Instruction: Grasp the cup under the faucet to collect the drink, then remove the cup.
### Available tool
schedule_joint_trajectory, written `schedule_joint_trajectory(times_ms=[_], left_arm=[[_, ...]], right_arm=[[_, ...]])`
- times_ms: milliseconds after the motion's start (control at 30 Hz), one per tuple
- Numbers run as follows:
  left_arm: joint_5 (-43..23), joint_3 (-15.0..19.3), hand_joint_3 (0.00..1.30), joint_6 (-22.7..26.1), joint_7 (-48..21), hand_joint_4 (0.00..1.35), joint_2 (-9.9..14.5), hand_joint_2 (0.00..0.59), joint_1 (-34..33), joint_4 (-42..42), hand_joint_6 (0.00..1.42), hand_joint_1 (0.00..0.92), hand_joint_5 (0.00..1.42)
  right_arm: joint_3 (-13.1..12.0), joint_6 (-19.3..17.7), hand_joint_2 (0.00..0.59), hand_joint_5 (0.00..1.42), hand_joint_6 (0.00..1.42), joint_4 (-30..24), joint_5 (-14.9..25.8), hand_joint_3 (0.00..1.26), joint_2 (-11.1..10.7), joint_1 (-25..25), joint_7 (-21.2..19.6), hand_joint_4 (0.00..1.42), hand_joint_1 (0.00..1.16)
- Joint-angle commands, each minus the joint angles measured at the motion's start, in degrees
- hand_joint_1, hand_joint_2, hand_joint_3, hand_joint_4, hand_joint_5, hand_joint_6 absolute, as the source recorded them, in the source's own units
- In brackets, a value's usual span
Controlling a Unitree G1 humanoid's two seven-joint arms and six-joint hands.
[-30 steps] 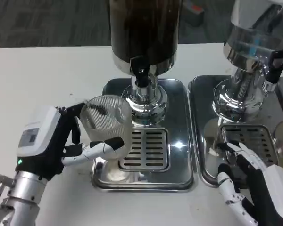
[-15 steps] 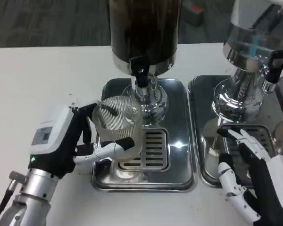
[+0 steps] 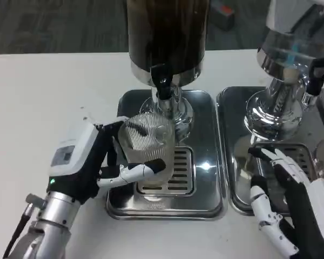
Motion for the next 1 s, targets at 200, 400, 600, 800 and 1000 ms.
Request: schedule_joint_trajectory(times_ms=[200,400,600,800,1000], left_arm=[[-0.03,-1.12,0.75,-0.13,0.11,0.89,-0.64,0.093,-2.90,2.32,1.42,0.251,1.12],[-0.37,-1.56,0.75,-0.19,0.03,0.89,-0.70,0.093,-3.41,3.62,1.42,0.251,1.12],[-0.28,-1.70,0.75,-0.73,0.38,0.89,-0.64,0.095,-3.39,4.26,1.42,0.243,1.12],[-0.02,-2.05,0.75,-0.99,0.55,0.89,-0.73,0.096,-4.06,5.47,1.42,0.238,1.12],[0.23,-2.68,0.74,-0.79,0.53,0.87,-0.97,0.095,-5.47,7.53,1.42,0.230,1.09]], right_arm=[[0.09,0.00,0.507,0.10,0.25,-0.63,-0.19,0.24,0.61,0.93,-0.04,0.12,0.08],[0.39,0.09,0.506,0.10,0.25,-0.89,-0.43,0.24,0.96,1.06,0.03,0.12,0.07],[0.97,0.71,0.506,0.10,0.25,-2.28,-1.64,0.24,1.51,1.02,0.56,0.12,0.07],[1.58,1.26,0.506,0.10,0.25,-2.94,-2.58,0.24,2.39,1.44,0.63,0.12,0.07],[1.76,1.45,0.506,0.10,0.25,-3.07,-2.85,0.24,2.62,1.69,0.35,0.12,0.07]])
